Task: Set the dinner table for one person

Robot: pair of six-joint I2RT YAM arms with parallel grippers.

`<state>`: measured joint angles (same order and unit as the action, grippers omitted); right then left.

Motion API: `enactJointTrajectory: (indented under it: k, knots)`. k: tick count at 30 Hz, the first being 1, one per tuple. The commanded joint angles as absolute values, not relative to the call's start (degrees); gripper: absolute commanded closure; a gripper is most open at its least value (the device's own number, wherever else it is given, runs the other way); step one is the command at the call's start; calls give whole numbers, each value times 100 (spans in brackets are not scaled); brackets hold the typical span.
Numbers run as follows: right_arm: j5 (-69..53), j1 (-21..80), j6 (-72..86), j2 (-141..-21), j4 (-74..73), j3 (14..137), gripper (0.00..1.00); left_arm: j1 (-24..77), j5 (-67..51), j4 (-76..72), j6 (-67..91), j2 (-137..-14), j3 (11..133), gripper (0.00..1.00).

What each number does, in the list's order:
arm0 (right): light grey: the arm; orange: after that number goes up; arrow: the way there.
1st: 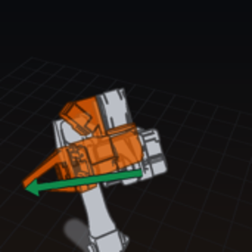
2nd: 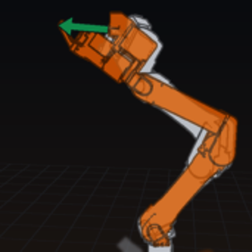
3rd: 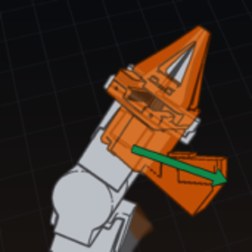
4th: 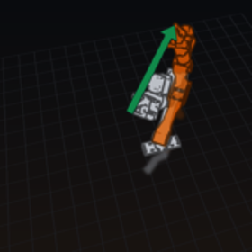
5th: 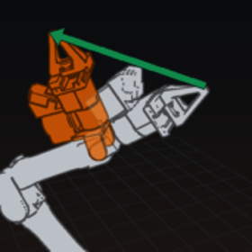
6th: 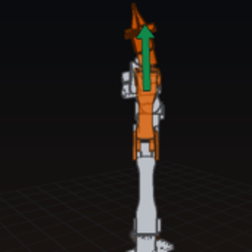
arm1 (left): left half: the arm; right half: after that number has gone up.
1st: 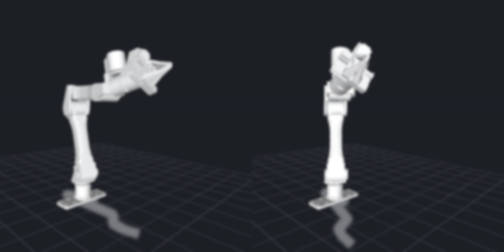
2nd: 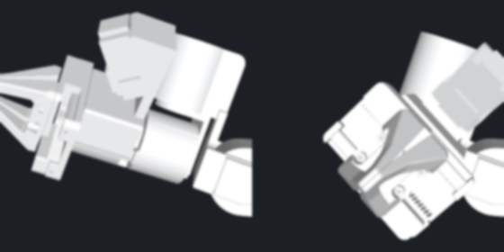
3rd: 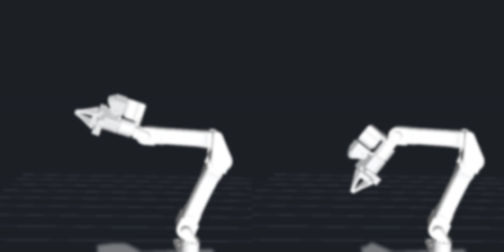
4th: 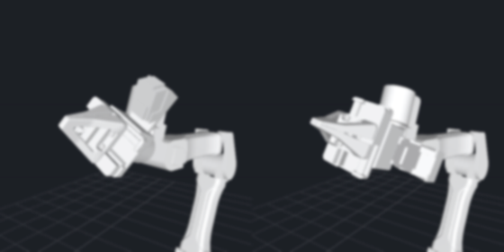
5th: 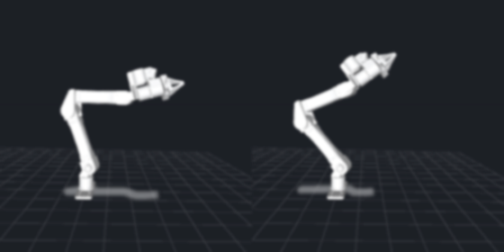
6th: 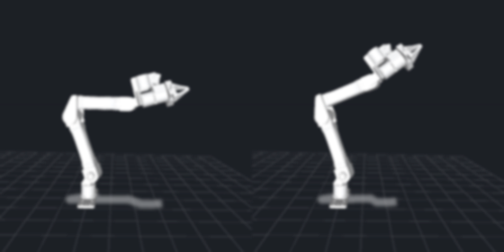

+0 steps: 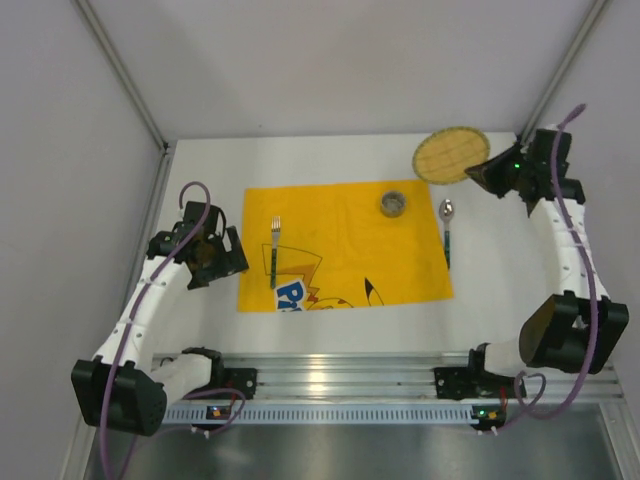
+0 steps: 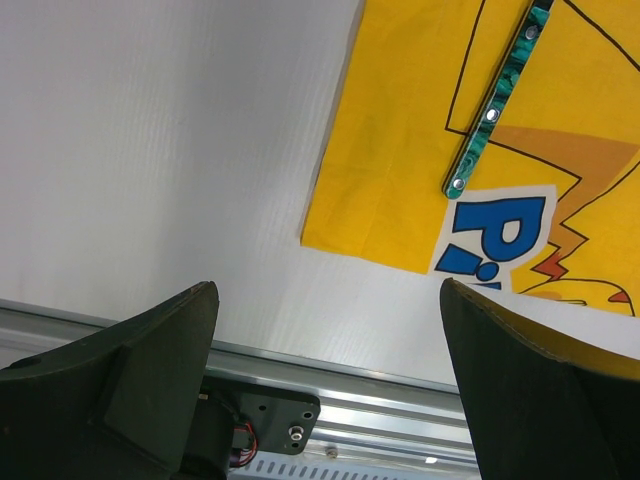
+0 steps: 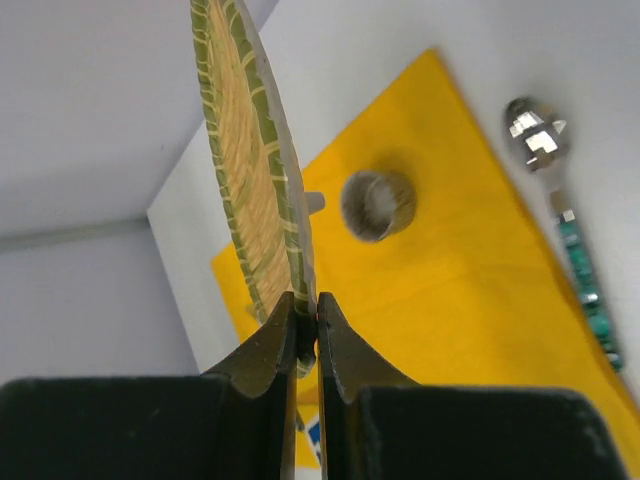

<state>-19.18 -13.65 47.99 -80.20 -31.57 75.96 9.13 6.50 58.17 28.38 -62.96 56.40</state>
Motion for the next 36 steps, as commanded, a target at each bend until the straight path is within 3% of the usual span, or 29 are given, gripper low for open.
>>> enactJointTrajectory:
  k: [1,7,13,30,33,34,36]
  knots:
    - [-2417,11,4895,-7752,-3253,7482,100,940,738,5695,2892,-6161,5616,3]
    - [-2250,1869,5537,-8058,-2022,6680,100,967,765,5713,2918,-6108,5634,3]
    - [-2277,2828,5344,-9298,-2092,7434,100,993,800,5722,2927,-6073,5634,3]
    - [-1987,3094,4878,-10819,-2003,7436,100,1081,826,5722,2927,-6003,5634,2]
    - [-1653,3085,4615,-10758,-2434,7348,73,1090,835,5704,2936,-5985,5634,2]
    - [-1487,3076,4519,-10688,-2582,7269,57,1099,844,5713,2944,-5985,5625,2]
    - [-1380,3059,4439,-10600,-2671,7190,50,1099,844,5713,2944,-5985,5634,3]
